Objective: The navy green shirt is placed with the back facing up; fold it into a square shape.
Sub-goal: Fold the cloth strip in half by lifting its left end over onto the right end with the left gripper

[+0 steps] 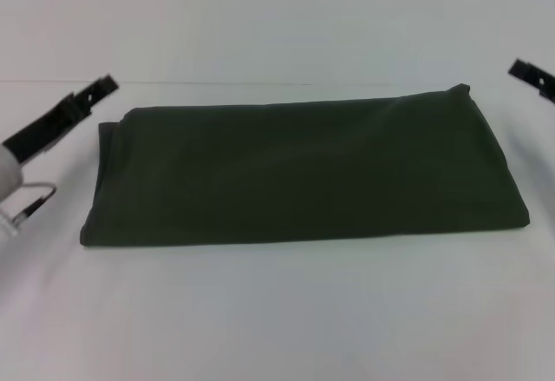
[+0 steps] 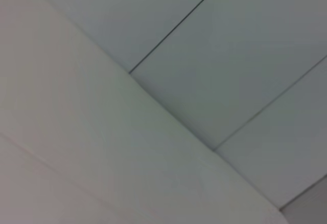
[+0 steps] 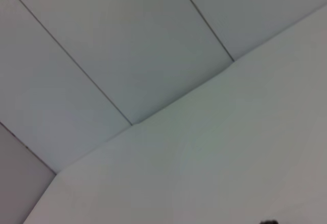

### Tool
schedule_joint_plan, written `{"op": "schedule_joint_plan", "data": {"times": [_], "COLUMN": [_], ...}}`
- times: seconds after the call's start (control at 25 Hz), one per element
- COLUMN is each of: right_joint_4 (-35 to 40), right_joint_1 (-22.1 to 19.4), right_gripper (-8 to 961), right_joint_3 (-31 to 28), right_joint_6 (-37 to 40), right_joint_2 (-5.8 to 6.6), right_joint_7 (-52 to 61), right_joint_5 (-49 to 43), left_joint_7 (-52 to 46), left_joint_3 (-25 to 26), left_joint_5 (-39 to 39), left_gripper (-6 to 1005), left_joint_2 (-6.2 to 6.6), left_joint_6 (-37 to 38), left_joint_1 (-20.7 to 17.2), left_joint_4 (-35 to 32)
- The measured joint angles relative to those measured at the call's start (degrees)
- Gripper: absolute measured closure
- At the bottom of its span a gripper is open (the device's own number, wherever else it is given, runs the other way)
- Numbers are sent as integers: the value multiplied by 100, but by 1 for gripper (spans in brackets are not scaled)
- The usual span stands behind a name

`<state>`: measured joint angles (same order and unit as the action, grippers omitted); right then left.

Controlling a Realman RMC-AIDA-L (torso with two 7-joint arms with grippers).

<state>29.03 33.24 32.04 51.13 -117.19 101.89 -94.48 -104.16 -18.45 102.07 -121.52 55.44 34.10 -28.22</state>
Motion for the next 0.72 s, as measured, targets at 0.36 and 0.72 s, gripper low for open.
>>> {"op": "schedule_joint_plan", "data": {"times": [0.36, 0.72], "right_joint_4": [-22, 17], "right_joint_1": [-506, -588], "right_gripper": [62, 64], "right_joint_3": [225, 196], "right_joint_6": [983, 1070], "right_joint_2": [263, 299], "right_joint_7": [617, 688], "right_joint_5": [-802, -1170], "left_joint_7": [-1711, -1830], "left_joint_3": [108, 193], "left_joint_5": [2348, 2821], "left_gripper": [200, 200], "left_joint_2": [132, 190], "left_joint_6": [1184, 1704], "left_joint_1": [-605, -580], "left_joint_4": [-1129, -1286]}}
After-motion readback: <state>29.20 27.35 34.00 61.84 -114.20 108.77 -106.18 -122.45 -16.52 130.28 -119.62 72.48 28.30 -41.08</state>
